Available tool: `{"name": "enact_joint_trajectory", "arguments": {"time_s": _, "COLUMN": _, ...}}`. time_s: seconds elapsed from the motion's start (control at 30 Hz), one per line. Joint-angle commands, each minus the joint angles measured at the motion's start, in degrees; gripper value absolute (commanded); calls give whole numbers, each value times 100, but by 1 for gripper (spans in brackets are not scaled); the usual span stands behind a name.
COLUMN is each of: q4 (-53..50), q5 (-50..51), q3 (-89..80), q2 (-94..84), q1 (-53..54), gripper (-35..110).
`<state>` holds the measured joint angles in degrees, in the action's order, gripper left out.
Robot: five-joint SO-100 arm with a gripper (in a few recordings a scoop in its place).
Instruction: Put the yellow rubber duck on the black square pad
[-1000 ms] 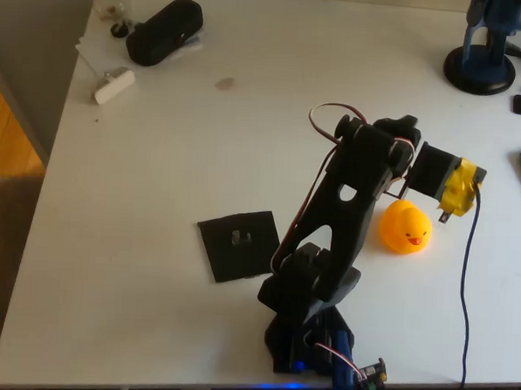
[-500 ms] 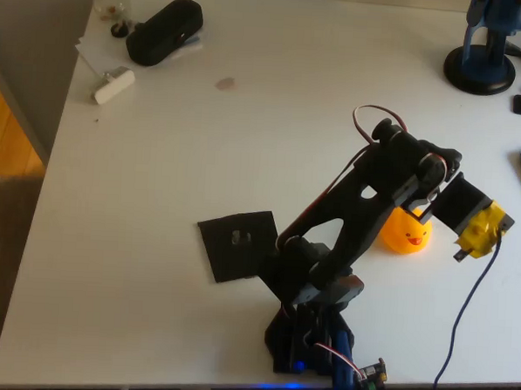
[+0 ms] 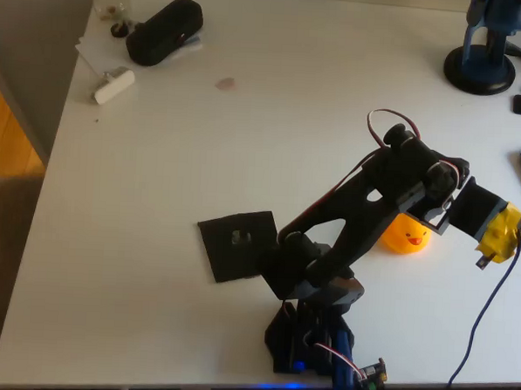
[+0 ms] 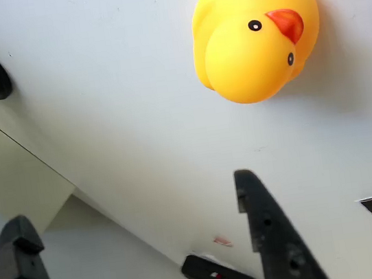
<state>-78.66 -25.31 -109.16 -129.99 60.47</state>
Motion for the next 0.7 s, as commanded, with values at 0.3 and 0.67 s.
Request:
{"name": "enact_joint_trajectory", "arguments": {"time_s": 0.3, "q4": -9, "q5": -615, "q3": 35, "q2": 1169, "q1": 1028, "gripper": 34}}
{"name": "enact_joint_trajectory", "arguments": {"time_s": 0.67, "q4": 756, "q5": -562, "q3": -26, "q2": 1397, "q1": 1213, "gripper": 34}}
